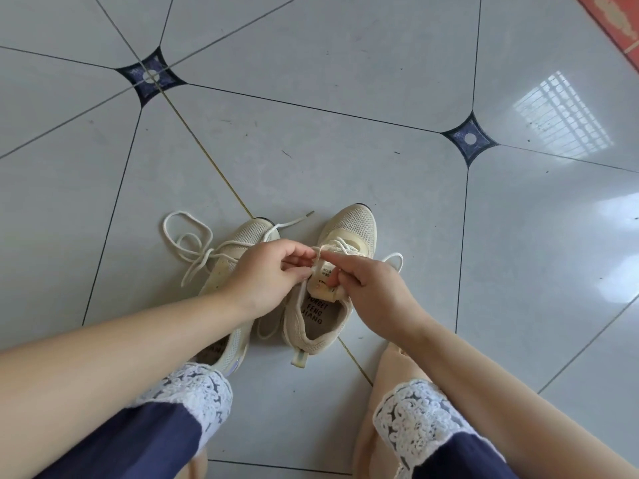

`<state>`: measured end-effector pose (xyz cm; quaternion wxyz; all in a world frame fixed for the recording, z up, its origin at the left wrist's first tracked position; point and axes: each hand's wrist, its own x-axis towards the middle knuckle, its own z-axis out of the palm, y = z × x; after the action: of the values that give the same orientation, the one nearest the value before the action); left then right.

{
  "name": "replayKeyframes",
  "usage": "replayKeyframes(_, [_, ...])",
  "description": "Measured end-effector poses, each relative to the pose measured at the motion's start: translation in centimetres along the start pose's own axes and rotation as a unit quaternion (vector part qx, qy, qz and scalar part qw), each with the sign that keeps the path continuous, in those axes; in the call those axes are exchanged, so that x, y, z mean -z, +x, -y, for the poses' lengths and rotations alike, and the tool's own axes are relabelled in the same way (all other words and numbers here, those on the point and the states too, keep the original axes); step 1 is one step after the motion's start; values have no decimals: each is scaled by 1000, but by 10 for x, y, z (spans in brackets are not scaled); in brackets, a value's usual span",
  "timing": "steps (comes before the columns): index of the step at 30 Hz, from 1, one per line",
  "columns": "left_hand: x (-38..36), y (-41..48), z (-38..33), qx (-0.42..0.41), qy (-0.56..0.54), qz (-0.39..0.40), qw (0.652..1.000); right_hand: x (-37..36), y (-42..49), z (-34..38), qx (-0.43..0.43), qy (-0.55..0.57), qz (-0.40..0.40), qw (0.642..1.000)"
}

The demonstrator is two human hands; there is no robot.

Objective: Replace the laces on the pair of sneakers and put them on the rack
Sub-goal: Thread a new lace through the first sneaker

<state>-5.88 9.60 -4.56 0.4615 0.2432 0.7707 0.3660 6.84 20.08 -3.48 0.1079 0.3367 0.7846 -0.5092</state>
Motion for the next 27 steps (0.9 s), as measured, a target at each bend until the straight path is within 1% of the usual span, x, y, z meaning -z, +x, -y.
replayKeyframes(3, [1,5,-4,4,41,-13,999,-1,1,1,-5,25,1,1000])
replayKeyframes(5, [-1,10,-6,5,73,-31,997,1,1,2,-15,63,2,998])
replayKeyframes(6, [-2,11,-7,13,72,-37,997,2,1,1,-20,84,3,996])
replayKeyframes(7, [-3,13,-7,26,56,-42,997,4,0,0,-26,103,2,994])
replayKeyframes(9, [-3,13,-5,70,-10,-51,996,6,-2,-2,-41,159,3,986])
replayKeyframes(11, [-1,14,-4,114,-82,-46,989,8,-4,-3,-61,242,12,968])
replayKeyframes(12, [0,15,-4,130,-105,-36,985,10,-3,-3,-67,261,17,963])
replayKeyframes(13, [1,15,-4,141,-121,-26,982,12,-2,-2,-71,255,18,964])
replayKeyframes(16, [2,16,-5,160,-147,-14,976,15,0,-1,-63,179,-4,982])
replayKeyframes(21, [0,16,-8,163,-176,-11,971,19,2,4,-49,91,-48,993])
replayKeyframes(23, [0,14,-9,164,-196,-4,967,18,3,7,-42,17,-84,995])
replayKeyframes(25, [-1,12,-9,167,-215,-2,962,17,6,13,-15,-52,-125,991])
replayKeyframes(27, [-2,11,-9,166,-226,-5,960,15,11,19,23,-82,-135,987])
